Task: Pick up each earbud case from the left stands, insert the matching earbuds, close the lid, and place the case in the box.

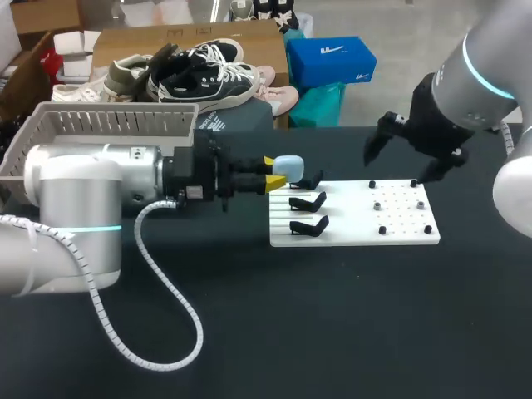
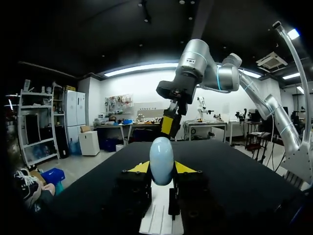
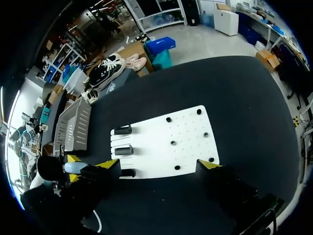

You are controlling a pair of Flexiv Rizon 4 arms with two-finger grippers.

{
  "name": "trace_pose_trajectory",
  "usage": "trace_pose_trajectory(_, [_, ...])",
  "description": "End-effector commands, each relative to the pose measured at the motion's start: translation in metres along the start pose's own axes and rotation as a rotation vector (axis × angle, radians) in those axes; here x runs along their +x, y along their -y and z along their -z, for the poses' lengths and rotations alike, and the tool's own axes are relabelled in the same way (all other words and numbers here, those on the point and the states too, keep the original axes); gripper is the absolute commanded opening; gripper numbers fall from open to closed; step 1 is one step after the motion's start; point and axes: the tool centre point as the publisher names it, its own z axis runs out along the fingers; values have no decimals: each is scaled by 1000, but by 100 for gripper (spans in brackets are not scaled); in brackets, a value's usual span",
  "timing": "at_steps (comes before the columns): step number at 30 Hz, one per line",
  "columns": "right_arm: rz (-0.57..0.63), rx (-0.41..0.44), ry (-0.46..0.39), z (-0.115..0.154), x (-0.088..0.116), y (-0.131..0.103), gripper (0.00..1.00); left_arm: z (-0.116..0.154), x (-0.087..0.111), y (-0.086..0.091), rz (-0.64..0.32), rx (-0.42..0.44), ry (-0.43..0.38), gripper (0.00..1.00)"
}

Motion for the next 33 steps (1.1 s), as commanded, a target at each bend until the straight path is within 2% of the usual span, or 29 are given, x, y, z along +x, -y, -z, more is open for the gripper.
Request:
trace_pose_trajectory(1, [-3, 5, 86, 0, 3, 0, 100, 37, -12, 14, -4, -168, -60, 0])
trace_pose_trajectory(5, [-3, 5, 86, 0, 3, 0, 100, 57, -3, 4, 8, -256, -122, 0])
trace_pose_trajectory(21, [-3, 5, 86, 0, 3, 0, 100, 171, 37, -48, 76, -729, -331, 0])
trace_pose_trajectory(22, [-3, 5, 86, 0, 3, 0, 100, 175, 38, -49, 82, -747, -328, 0])
trace_pose_trajectory(24, [-3, 5, 86, 0, 3, 0, 100, 185, 41, -55, 80, -796, -376, 0])
trace_pose_trajectory(26, [-3, 5, 86, 0, 3, 0, 100, 194, 42, -61, 95, -828, -359, 0])
trace_pose_trajectory(31, [-3, 5, 86, 0, 3, 0, 100, 217, 50, -84, 124, -916, -395, 0])
trace_pose_trajectory(33, [-3, 5, 86, 0, 3, 0, 100, 223, 53, -94, 131, -935, -437, 0])
